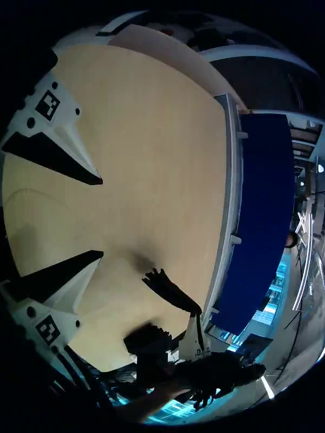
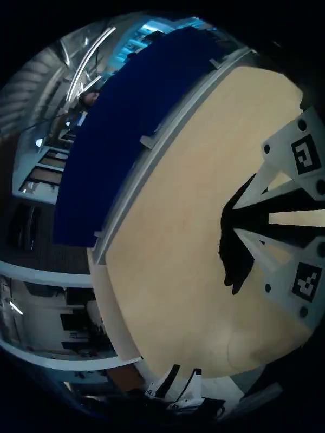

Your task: Fold towel

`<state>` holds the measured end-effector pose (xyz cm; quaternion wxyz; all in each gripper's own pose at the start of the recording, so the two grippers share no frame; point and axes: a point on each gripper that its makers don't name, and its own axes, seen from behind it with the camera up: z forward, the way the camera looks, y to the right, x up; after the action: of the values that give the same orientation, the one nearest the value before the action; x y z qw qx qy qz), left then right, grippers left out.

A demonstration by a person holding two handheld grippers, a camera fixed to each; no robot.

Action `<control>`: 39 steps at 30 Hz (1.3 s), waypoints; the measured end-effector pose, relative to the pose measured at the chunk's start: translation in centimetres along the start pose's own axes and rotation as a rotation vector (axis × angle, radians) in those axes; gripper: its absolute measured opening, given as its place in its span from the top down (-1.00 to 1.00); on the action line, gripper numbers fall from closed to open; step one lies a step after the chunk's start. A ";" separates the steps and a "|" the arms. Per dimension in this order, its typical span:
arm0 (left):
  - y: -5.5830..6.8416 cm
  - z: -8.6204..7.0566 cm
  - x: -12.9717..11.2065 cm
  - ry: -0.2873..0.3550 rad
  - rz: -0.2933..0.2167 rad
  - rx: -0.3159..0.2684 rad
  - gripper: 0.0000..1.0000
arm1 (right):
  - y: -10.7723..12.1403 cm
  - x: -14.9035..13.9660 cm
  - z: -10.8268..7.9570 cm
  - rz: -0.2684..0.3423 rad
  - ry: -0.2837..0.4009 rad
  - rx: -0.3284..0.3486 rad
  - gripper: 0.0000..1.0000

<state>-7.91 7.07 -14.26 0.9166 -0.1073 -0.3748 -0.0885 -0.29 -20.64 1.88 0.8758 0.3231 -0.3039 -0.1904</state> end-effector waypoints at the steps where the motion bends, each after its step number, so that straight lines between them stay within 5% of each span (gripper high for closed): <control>1: 0.1 0.1 0.1 0.000 0.003 -0.001 -0.79 | 0.4 0.1 -0.3 0.003 0.002 -0.004 0.81; 10: 0.9 0.7 1.1 -0.005 0.023 -0.012 -0.79 | 6.1 0.1 -3.4 0.037 0.013 -0.058 0.81; 26: 2.7 2.5 2.8 -0.013 0.037 -0.012 -0.79 | 20.0 -4.0 -10.7 0.094 -0.020 -0.178 0.81; 39: 4.3 3.2 3.7 -0.019 0.042 -0.005 -0.79 | 26.9 -8.0 -13.0 0.139 -0.059 -0.218 0.81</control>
<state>-6.45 11.75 -9.98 0.9144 -0.1184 -0.3808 -0.0691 5.95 8.74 9.07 0.9074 0.1984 -0.3288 -0.1706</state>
